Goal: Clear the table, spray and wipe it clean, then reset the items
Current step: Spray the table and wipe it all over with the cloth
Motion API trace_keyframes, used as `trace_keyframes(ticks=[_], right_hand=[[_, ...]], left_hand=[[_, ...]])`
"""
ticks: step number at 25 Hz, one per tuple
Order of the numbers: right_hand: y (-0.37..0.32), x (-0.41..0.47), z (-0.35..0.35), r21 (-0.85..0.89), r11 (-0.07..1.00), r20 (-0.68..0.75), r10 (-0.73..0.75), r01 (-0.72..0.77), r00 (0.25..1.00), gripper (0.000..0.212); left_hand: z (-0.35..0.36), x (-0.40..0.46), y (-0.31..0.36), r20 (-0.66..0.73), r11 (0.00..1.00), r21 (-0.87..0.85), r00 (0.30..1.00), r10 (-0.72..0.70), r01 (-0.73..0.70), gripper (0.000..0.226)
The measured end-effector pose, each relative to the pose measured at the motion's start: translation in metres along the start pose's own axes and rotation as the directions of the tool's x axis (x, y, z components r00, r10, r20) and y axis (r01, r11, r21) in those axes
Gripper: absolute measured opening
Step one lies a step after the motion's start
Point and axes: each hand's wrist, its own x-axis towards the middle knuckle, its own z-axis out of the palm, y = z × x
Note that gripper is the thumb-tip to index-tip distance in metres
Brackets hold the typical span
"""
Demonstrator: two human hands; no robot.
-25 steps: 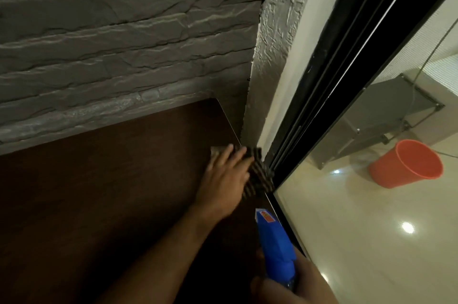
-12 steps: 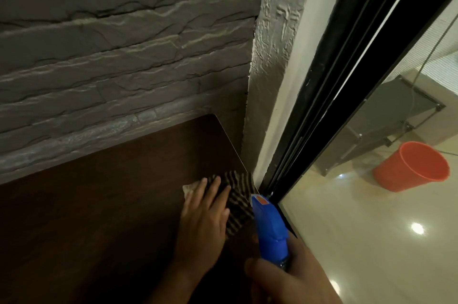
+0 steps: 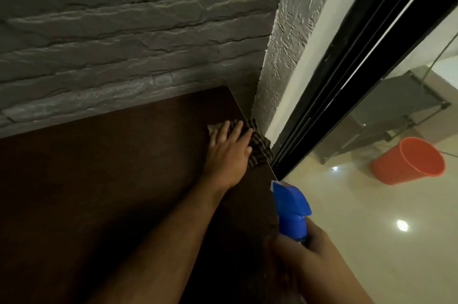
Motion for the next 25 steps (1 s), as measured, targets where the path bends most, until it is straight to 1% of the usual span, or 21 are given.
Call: trace_keyframes(ticks=[1, 4, 6, 7, 8, 9, 10, 11, 12, 13, 14, 15, 17, 19, 21, 23, 25], right_hand=[[0.005, -0.005, 0.000, -0.026, 1.000, -0.011, -0.004, 0.004, 1.000, 0.049], [0.017, -0.027, -0.005, -0.064, 0.998, -0.110, -0.025, 0.018, 0.994, 0.029], [0.025, -0.042, -0.015, -0.110, 0.993, -0.135, -0.043, 0.028, 0.990, 0.033], [0.031, -0.051, -0.021, -0.127, 0.991, -0.123, -0.047, 0.031, 0.991, 0.034], [0.035, -0.060, -0.025, -0.130, 0.991, -0.115, -0.047, 0.032, 0.992, 0.034], [0.041, -0.070, -0.029, -0.126, 0.991, -0.098, -0.050, 0.037, 0.994, 0.032], [0.047, -0.079, -0.033, -0.128, 0.991, -0.091, -0.051, 0.039, 0.995, 0.029], [0.056, -0.091, -0.038, -0.132, 0.990, -0.067, -0.050, 0.041, 0.996, 0.033], [0.066, -0.108, -0.044, -0.158, 0.986, -0.038, -0.054, 0.047, 0.998, 0.041], [0.076, -0.117, -0.050, -0.181, 0.982, 0.004, -0.049, 0.049, 0.999, 0.046], [0.083, -0.126, -0.054, -0.204, 0.978, 0.032, -0.025, 0.031, 0.999, 0.046], [0.090, -0.136, -0.058, -0.225, 0.974, 0.072, 0.009, 0.007, 0.997, 0.040], [0.105, -0.156, -0.062, -0.274, 0.962, 0.158, 0.064, -0.018, 0.985, 0.030], [0.124, -0.170, -0.061, -0.347, 0.938, 0.195, 0.061, 0.011, 0.979, 0.027], [0.139, -0.185, -0.057, -0.401, 0.913, 0.194, 0.012, 0.068, 0.981, 0.027], [0.146, -0.193, -0.056, -0.397, 0.913, 0.203, -0.009, 0.091, 0.979, 0.029], [0.146, -0.195, -0.061, -0.319, 0.946, 0.192, 0.005, 0.058, 0.981, 0.029]], left_hand=[[0.004, -0.031, 0.007, -0.006, 0.998, -0.002, 0.998, 0.056, -0.056, 0.051], [0.012, -0.131, 0.027, -0.007, 0.978, 0.023, 0.978, 0.208, -0.208, 0.052], [0.014, -0.176, 0.034, 0.040, 0.964, 0.018, 0.964, 0.263, -0.264, 0.049], [0.013, -0.184, 0.027, 0.052, 0.967, 0.022, 0.966, 0.254, -0.256, 0.049], [0.010, -0.183, 0.015, 0.062, 0.975, 0.051, 0.976, 0.211, -0.214, 0.051], [0.008, -0.175, 0.001, 0.032, 0.988, 0.090, 0.991, 0.126, -0.129, 0.053], [0.004, -0.162, -0.018, -0.036, 0.993, 0.121, 0.999, -0.005, 0.010, 0.055], [-0.003, -0.149, -0.035, -0.085, 0.979, 0.104, 0.982, -0.166, 0.175, 0.054], [-0.009, -0.146, -0.041, -0.079, 0.944, 0.053, 0.944, -0.322, 0.326, 0.052], [-0.013, -0.143, -0.044, -0.055, 0.908, 0.002, 0.906, -0.419, 0.420, 0.051], [-0.011, -0.148, -0.041, -0.053, 0.889, -0.023, 0.888, -0.457, 0.457, 0.052], [-0.009, -0.158, -0.031, -0.071, 0.885, -0.031, 0.882, -0.465, 0.464, 0.052], [-0.003, -0.193, -0.010, -0.102, 0.896, -0.028, 0.890, -0.444, 0.444, 0.052], [0.001, -0.228, -0.002, -0.099, 0.888, -0.001, 0.884, -0.458, 0.460, 0.052], [0.002, -0.253, 0.001, -0.080, 0.863, 0.000, 0.860, -0.504, 0.506, 0.052], [0.003, -0.273, 0.010, -0.071, 0.849, -0.002, 0.847, -0.527, 0.528, 0.053], [0.007, -0.289, 0.019, -0.082, 0.842, 0.004, 0.839, -0.537, 0.539, 0.053]])
